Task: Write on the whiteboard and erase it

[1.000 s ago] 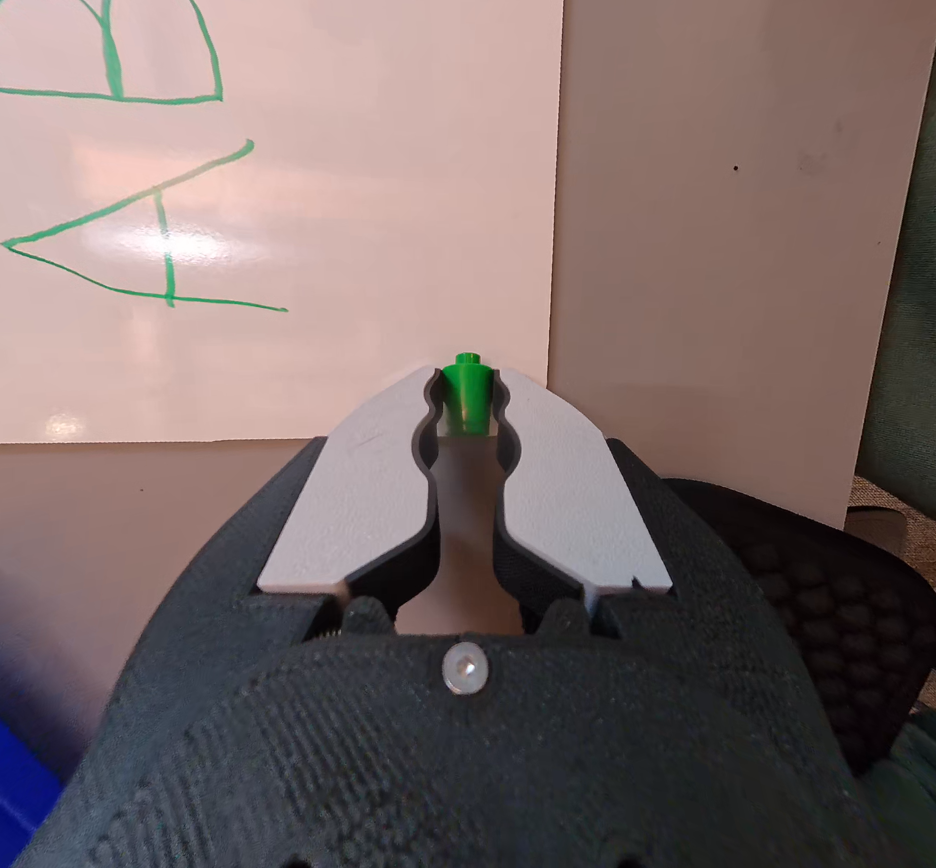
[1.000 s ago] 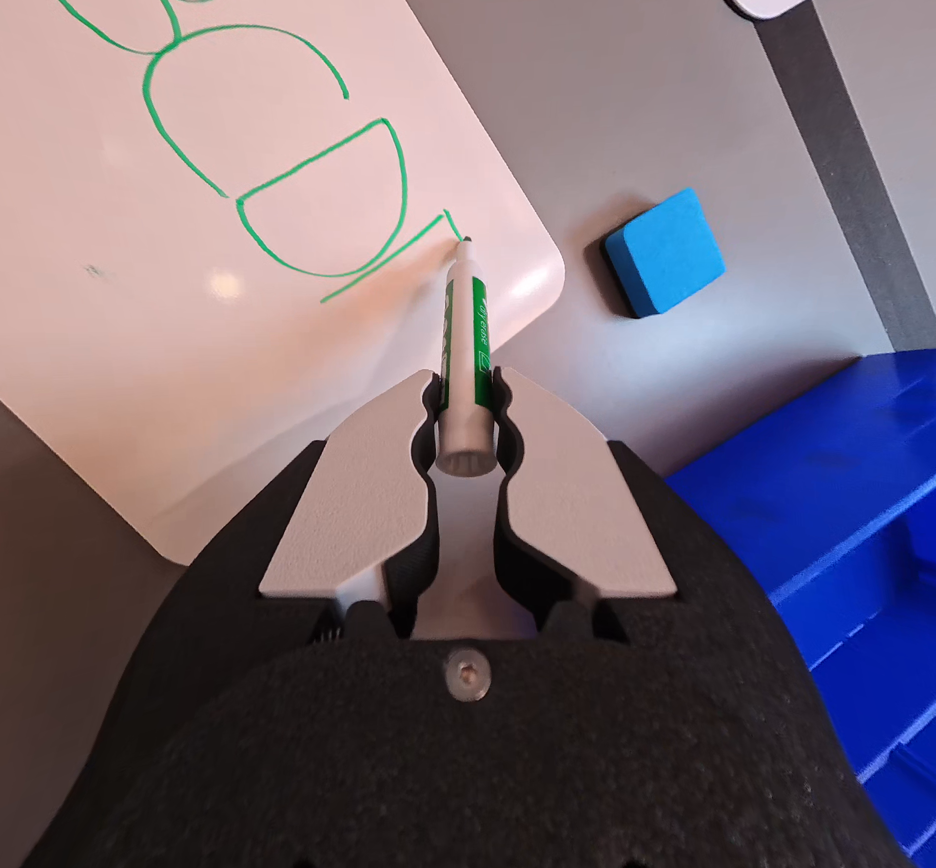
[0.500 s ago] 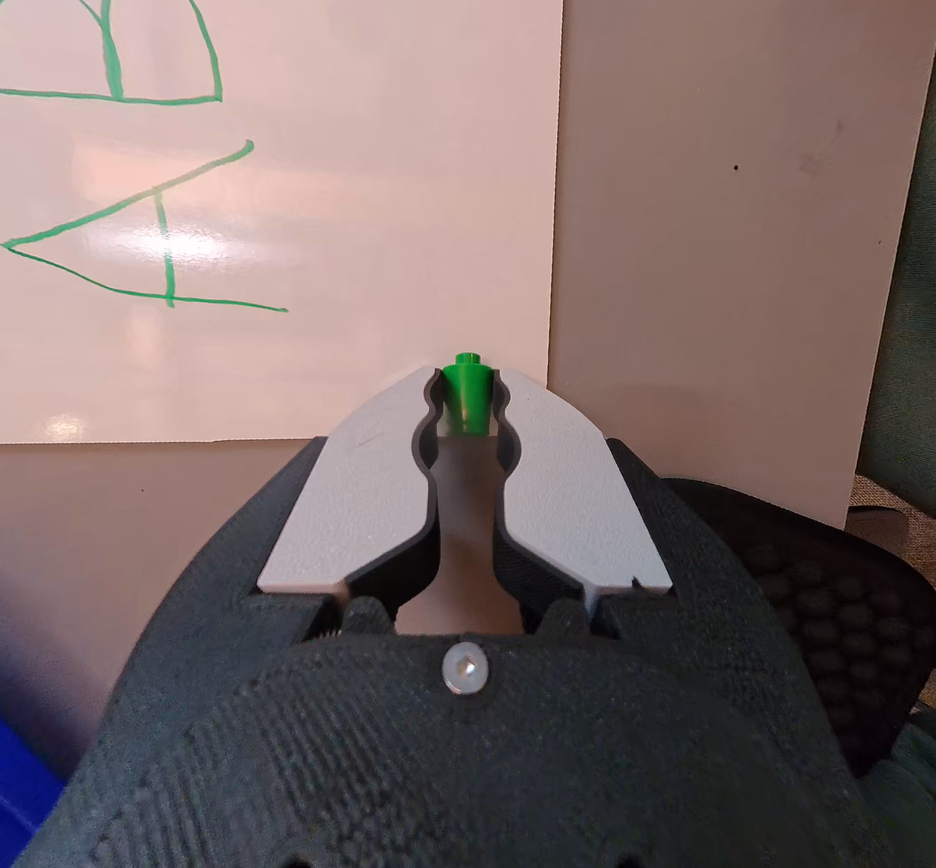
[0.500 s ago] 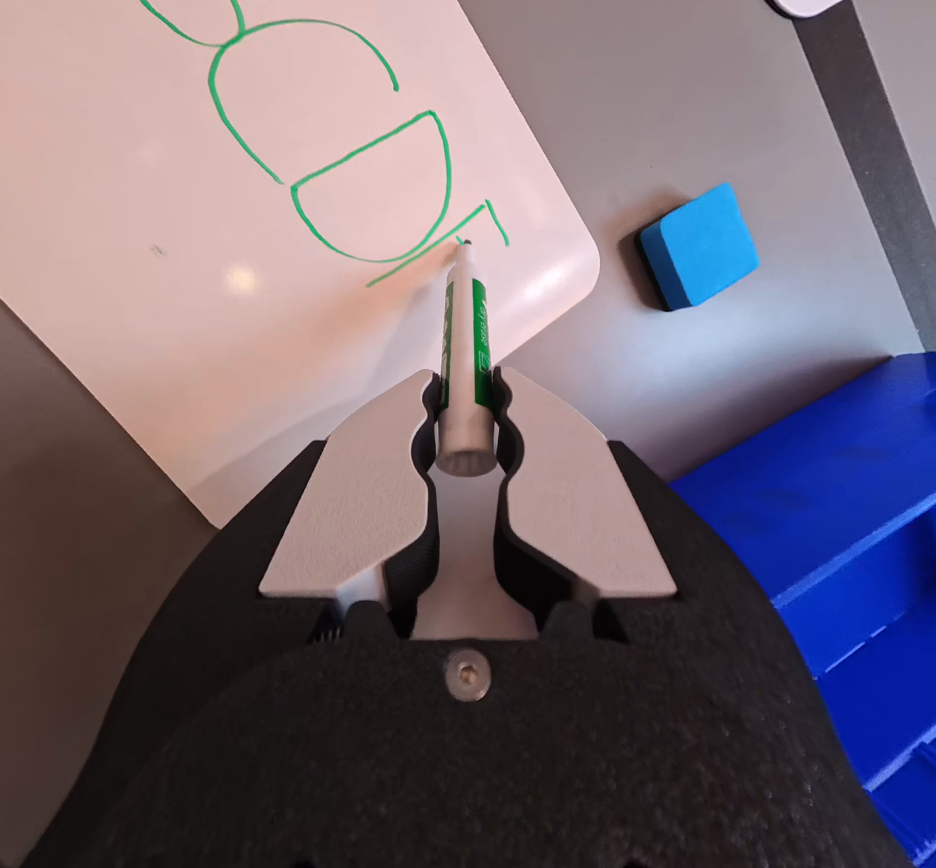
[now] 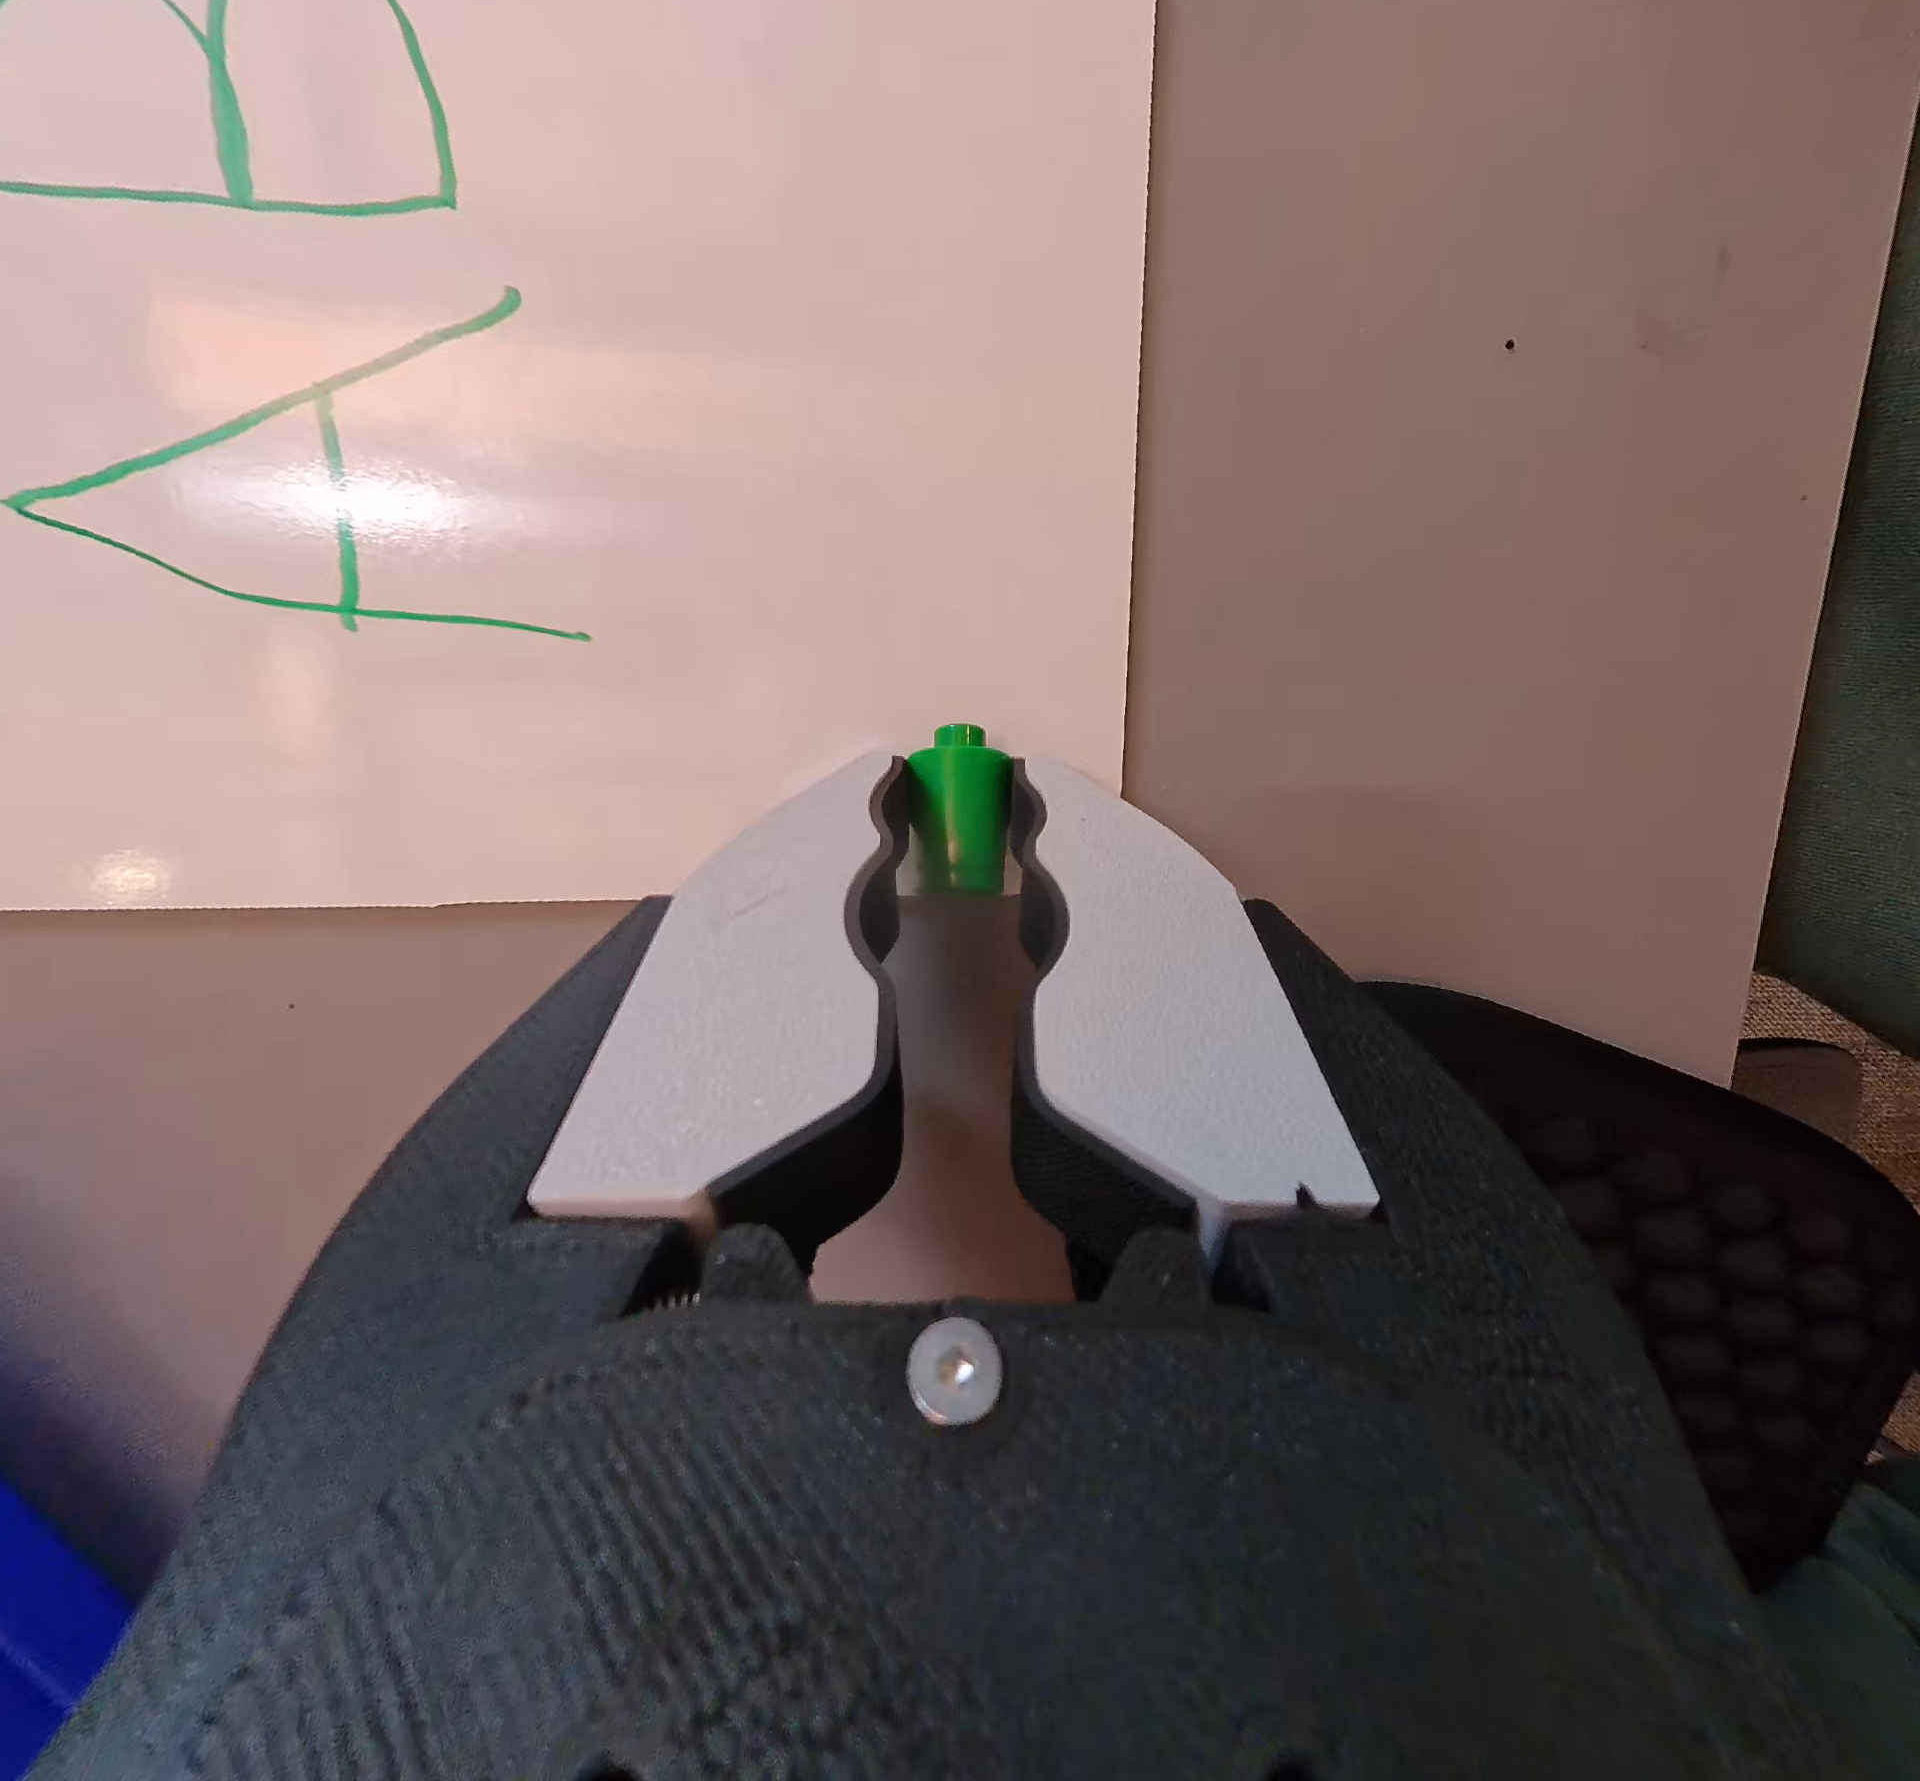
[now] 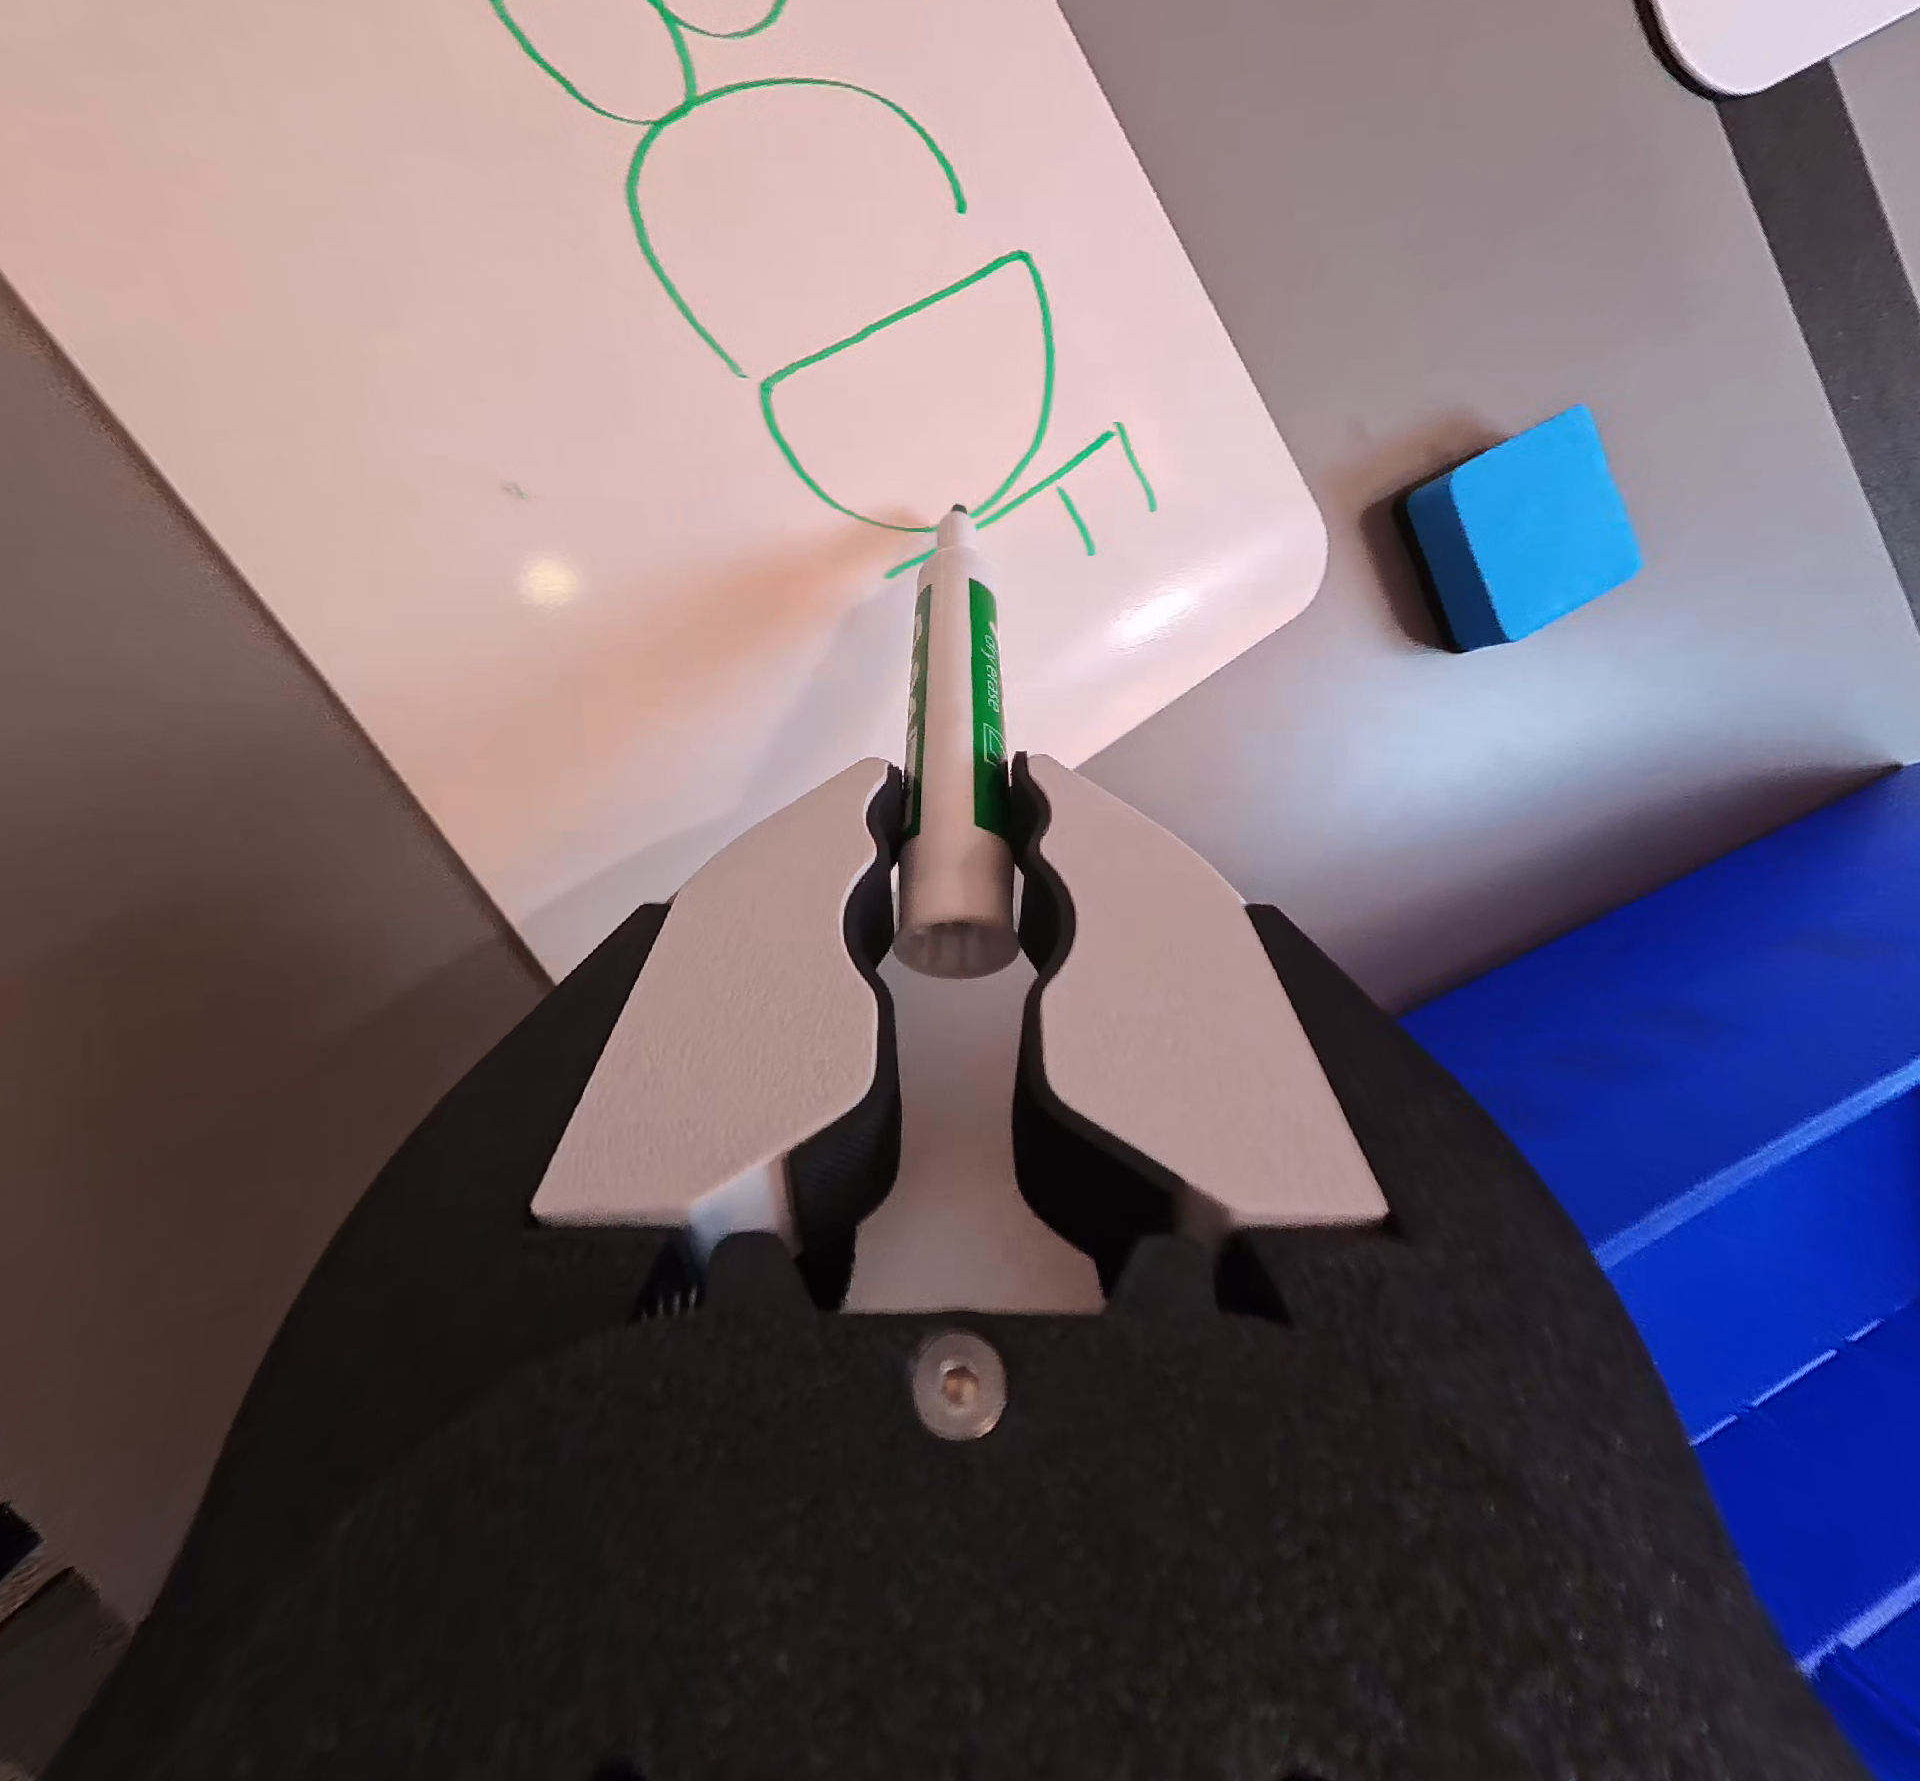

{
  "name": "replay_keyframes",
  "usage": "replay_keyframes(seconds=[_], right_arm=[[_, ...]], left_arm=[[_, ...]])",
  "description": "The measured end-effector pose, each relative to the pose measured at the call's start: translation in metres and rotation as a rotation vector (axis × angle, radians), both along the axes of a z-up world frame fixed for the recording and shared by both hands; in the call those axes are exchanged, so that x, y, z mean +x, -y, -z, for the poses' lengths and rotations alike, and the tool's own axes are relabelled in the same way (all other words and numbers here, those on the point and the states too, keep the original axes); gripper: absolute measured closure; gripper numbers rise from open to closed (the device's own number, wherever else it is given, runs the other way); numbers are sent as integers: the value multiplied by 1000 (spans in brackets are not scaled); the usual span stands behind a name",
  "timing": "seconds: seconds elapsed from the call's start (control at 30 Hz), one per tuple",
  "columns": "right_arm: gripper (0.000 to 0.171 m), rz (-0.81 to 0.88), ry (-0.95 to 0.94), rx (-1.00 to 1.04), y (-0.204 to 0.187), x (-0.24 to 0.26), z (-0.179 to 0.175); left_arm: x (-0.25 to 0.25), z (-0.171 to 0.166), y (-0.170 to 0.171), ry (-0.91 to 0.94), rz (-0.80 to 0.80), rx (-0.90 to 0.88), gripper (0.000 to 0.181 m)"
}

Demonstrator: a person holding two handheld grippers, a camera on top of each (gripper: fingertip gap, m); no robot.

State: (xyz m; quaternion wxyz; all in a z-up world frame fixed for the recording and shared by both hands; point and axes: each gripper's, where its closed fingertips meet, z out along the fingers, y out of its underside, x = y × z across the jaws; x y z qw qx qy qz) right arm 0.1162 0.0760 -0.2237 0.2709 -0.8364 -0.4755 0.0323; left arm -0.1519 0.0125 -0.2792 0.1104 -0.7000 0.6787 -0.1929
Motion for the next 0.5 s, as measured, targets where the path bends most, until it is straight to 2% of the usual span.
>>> replay_keyframes(seconds=[0.27,0.5], right_arm=[[151,-11,23,-25,15,3,5],[151,35,50,-23,18,26,4]], left_arm=[[0,0,0,-2,-1,1,162],[0,0,0,-3,0,3,162]])
